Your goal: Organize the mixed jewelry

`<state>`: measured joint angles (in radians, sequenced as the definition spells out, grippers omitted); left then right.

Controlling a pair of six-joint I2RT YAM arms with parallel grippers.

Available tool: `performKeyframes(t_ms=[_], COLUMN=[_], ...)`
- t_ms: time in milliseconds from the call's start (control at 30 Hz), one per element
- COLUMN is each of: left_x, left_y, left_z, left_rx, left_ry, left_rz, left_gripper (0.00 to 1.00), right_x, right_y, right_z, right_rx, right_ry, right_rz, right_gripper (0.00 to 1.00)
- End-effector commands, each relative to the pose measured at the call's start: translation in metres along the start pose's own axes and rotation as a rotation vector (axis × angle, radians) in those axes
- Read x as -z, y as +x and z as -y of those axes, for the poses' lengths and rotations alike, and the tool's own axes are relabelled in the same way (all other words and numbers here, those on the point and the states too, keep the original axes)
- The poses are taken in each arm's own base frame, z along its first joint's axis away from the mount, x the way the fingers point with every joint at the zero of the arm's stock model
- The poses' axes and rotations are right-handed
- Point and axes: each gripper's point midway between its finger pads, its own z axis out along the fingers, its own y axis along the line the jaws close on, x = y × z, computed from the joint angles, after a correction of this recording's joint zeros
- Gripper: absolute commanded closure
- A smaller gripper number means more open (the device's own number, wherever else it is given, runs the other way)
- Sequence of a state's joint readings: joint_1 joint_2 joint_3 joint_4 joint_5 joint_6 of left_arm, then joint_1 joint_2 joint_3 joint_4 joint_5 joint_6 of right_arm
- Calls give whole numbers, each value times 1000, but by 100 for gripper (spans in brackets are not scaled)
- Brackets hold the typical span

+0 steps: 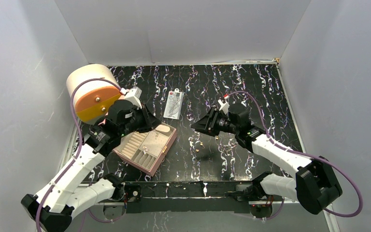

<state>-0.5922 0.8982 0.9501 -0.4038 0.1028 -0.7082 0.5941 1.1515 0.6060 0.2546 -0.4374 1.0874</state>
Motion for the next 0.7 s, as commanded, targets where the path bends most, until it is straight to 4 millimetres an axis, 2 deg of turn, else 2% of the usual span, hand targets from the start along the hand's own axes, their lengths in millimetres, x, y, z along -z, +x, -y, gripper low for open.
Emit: performKeyframes(t_ms=[0, 133, 300, 400, 667], left_x=[35, 49, 43, 32, -2], left_y=[21, 30, 46, 53, 60], left_z=[-74, -98, -113, -119, -121], left_rx=[-183, -253, -267, -269, -265], left_ry=[-372, -486, -525, -540, -529], left_rz=[-125, -198, -275, -307, -371], left_gripper=[89, 89, 89, 89, 90], right_x=[4, 10, 20, 23, 25], right_y=[2, 22, 58, 76, 103], right_z=[22, 56, 93, 103, 120], right_rx=[60, 37, -6, -14, 16], right_ry=[116, 222, 264, 237, 227], right_rz=[-4, -42, -105, -133, -173], right_gripper=[48, 49, 49, 49, 50])
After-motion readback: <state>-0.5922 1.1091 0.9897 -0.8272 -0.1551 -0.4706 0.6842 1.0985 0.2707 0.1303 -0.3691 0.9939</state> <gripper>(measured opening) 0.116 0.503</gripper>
